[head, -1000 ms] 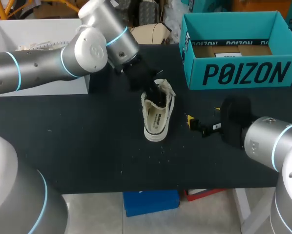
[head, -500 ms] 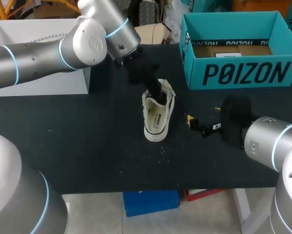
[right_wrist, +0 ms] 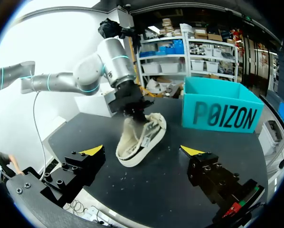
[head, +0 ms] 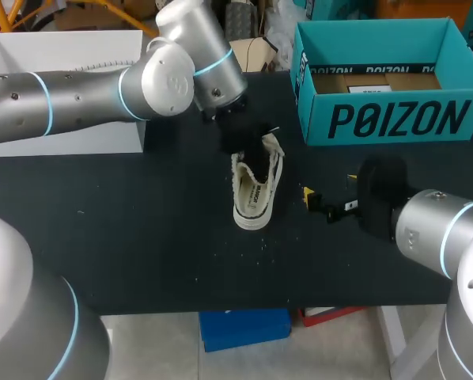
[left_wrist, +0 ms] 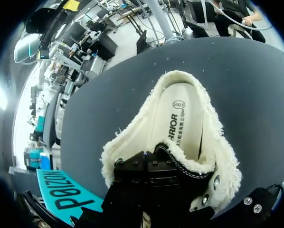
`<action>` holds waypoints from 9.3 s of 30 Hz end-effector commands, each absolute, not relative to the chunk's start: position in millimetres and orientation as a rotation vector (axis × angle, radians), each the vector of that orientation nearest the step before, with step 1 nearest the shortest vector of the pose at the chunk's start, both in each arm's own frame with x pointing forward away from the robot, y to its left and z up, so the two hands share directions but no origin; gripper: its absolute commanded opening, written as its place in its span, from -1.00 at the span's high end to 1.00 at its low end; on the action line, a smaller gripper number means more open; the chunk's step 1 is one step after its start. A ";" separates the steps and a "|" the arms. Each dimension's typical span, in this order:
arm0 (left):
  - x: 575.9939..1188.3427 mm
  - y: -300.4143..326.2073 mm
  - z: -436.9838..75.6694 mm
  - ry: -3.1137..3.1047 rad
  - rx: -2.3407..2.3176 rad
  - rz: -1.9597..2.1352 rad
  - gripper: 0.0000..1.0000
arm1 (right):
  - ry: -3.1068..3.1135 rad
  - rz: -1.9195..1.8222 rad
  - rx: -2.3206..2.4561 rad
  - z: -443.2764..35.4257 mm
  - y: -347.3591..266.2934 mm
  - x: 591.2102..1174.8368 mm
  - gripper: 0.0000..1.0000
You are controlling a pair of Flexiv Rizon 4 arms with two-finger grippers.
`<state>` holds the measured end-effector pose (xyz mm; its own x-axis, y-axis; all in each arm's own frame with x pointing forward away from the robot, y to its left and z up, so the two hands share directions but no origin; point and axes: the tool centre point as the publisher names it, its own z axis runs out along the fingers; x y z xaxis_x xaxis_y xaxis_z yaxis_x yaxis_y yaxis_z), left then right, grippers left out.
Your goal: Take the shoe out of the shoebox, open the shoe tongue, remove and reinsert the insole, then place the shoe into the shoebox
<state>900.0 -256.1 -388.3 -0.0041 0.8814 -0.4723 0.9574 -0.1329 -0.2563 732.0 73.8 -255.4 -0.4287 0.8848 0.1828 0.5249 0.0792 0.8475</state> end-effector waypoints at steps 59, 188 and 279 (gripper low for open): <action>905.0 -175.9 -369.8 1.998 2.312 -0.197 -0.40 | 1.978 1.294 1.396 -256.9 75.6 731.3 -1.00; 967.0 -84.2 -186.4 2.103 1.755 0.070 1.00 | 1.978 1.294 1.396 -256.9 75.6 731.3 -1.00; 888.4 -155.4 -407.0 2.009 1.899 -0.224 1.00 | 1.978 1.294 1.396 -256.9 75.6 731.3 -1.00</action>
